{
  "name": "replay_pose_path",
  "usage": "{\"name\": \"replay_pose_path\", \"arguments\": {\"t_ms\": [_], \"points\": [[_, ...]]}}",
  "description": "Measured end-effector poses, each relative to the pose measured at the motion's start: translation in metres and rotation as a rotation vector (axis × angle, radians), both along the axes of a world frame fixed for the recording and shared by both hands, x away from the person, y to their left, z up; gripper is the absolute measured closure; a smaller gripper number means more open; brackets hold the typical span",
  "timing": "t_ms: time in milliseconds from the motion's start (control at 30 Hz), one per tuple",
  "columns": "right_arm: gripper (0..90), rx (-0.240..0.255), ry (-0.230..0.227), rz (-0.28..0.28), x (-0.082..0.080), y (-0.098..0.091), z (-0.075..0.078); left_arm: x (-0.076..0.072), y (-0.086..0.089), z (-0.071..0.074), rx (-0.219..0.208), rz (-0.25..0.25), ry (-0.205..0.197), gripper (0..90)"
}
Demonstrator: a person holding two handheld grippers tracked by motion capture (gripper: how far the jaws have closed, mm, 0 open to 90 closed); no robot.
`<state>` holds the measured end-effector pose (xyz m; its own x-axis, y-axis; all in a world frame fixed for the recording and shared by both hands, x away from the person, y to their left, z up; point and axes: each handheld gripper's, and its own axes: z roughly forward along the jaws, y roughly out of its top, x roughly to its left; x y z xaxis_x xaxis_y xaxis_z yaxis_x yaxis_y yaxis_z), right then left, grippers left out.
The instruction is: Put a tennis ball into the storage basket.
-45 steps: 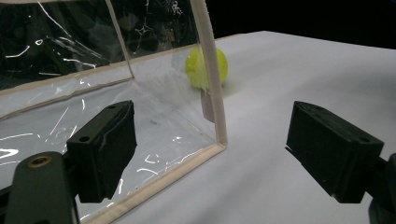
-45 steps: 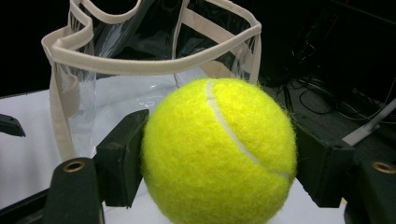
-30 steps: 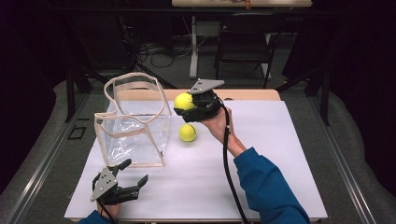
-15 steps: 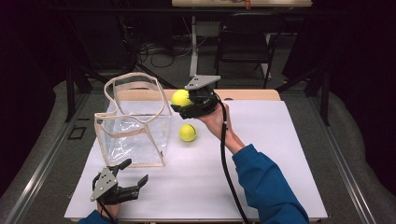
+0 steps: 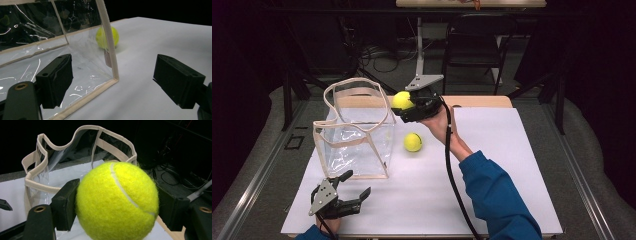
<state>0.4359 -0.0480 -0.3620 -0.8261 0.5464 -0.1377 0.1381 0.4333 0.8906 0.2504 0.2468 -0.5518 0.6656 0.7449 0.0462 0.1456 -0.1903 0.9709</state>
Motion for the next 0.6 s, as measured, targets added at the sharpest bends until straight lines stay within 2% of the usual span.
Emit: {"name": "replay_pose_path", "arguments": {"t_ms": [233, 433, 600], "points": [[26.7, -0.011, -0.009, 0.007, 0.002, 0.005, 0.008, 0.001, 0.000, 0.000, -0.005, 0.000, -0.001, 15.9], [26.7, 0.005, -0.004, 0.011, 0.006, 0.008, 0.012, 0.000, 0.000, 0.000, -0.009, -0.001, -0.003, 15.9], [26.8, -0.014, 0.001, 0.014, 0.010, 0.016, 0.012, 0.000, 0.001, 0.000, -0.009, -0.001, -0.001, 15.9]]}}
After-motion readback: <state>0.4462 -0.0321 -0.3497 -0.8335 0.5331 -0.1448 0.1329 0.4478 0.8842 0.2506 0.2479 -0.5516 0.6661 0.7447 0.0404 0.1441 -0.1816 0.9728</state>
